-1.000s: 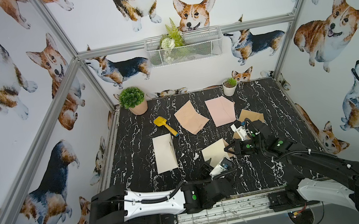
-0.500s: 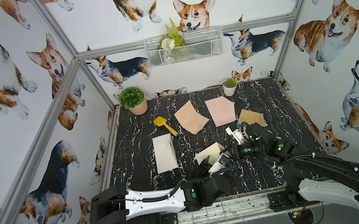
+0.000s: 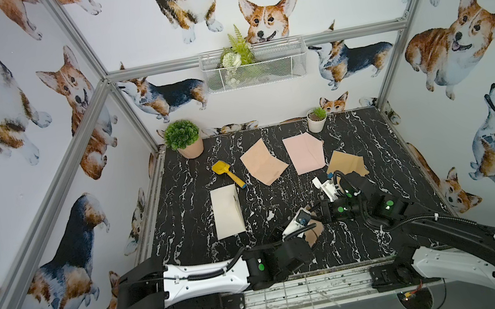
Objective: Take the letter paper out of the envelope
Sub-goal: Unfold the letter paper.
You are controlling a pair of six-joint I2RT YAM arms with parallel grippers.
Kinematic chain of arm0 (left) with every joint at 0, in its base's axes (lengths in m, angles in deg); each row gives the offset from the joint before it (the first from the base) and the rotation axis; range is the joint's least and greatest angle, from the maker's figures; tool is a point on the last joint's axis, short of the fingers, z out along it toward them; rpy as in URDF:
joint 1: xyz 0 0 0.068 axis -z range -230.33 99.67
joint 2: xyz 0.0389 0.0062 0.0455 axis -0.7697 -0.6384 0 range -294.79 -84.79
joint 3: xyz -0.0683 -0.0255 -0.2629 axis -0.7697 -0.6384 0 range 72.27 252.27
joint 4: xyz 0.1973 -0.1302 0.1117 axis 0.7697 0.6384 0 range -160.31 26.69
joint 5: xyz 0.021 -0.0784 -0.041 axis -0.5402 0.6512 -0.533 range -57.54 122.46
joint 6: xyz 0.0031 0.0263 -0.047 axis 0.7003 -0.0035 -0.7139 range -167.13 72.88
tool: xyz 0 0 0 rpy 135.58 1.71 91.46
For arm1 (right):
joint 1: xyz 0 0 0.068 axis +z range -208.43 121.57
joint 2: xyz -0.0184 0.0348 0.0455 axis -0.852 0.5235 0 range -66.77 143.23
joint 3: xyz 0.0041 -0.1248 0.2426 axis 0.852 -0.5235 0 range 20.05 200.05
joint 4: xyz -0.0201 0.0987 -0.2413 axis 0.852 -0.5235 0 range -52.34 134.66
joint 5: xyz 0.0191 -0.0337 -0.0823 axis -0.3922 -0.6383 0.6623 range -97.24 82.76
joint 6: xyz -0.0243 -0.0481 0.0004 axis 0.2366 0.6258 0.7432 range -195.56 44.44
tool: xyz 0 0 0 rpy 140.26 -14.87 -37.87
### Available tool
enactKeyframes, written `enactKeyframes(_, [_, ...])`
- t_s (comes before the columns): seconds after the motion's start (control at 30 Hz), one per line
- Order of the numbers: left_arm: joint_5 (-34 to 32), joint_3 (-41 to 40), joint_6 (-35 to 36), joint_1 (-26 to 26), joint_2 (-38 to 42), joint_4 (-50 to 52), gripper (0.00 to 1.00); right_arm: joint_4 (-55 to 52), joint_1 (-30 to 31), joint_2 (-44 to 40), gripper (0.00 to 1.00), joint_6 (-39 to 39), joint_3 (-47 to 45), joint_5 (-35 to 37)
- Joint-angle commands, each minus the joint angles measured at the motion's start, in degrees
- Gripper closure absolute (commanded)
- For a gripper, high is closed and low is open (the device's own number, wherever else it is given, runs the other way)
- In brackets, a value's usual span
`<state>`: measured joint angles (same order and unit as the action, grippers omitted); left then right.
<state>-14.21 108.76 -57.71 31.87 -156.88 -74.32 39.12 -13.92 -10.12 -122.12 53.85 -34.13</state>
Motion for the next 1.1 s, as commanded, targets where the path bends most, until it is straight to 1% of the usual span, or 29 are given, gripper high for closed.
enactKeyframes(0.0, [0.3,-0.3,-0.4,-0.1,0.9,-0.1,0.95,-1.1,0.0,0.7,1.0,0.9,0.7,-0.8])
enactKeyframes(0.03, [0.3,-0.4,-0.4,-0.1,1.1,-0.2,1.0,-1.2,0.0,0.7,1.0,1.0,0.8,-0.9])
enactKeyframes(0.13, [0.5,-0.6,-0.5,-0.1,1.7,-0.2,1.0,-2.5,-0.1,-0.1,1.0,1.6,1.3,-0.6])
enactKeyframes(0.2, [1.1,-0.9,-0.8,-0.2,2.3,0.0,1.0,-5.8,-0.7,-1.2,0.8,3.3,2.4,0.7])
enactKeyframes(0.23, [1.7,-1.1,-1.2,-0.3,2.7,0.0,1.0,-7.4,-1.6,-2.1,0.72,4.1,2.8,1.0])
enactKeyframes(0.3, [2.9,-1.6,-2.3,-0.6,3.4,-0.1,1.0,-9.0,-4.1,-4.5,0.63,4.7,2.8,0.5])
enactKeyframes(0.37, [4.6,-2.5,-4.2,-1.5,4.2,-0.6,1.0,-9.1,-6.1,-6.8,0.59,4.7,1.8,-0.4])
enactKeyframes(0.5, [11.1,-6.1,-8.3,-4.7,6.1,-5.7,1.0,-10.3,-7.0,-8.3,0.53,5.2,0.0,-0.7])
enactKeyframes(0.6, [13.0,-7.1,-9.4,-5.6,6.1,-8.2,1.0,-7.5,-6.9,-6.8,0.51,3.6,-2.1,-2.9])
enactKeyframes(0.67, [13.9,-6.5,-9.6,-5.9,5.4,-8.4,1.0,-5.2,-6.5,-6.3,0.51,2.7,-3.8,-3.2])
enactKeyframes(0.73, [14.2,-5.7,-9.9,-6.0,4.3,-8.3,1.0,-4.7,-5.4,-6.4,0.5,2.7,-4.6,-1.6])
enactKeyframes(0.87, [13.9,-4.8,-10.9,-6.1,2.1,-9.1,1.0,-7.5,-2.4,-5.9,0.47,4.9,-5.0,4.9])
enactKeyframes(0.97, [13.5,-5.1,-11.9,-6.2,1.5,-10.8,1.0,-8.3,-2.2,-5.9,0.47,5.5,-6.5,7.8])
enactKeyframes(1.07, [13.1,-6.0,-13.3,-6.6,2.2,-12.0,1.0,-8.1,-2.1,-7.9,0.46,5.4,-8.9,10.3])
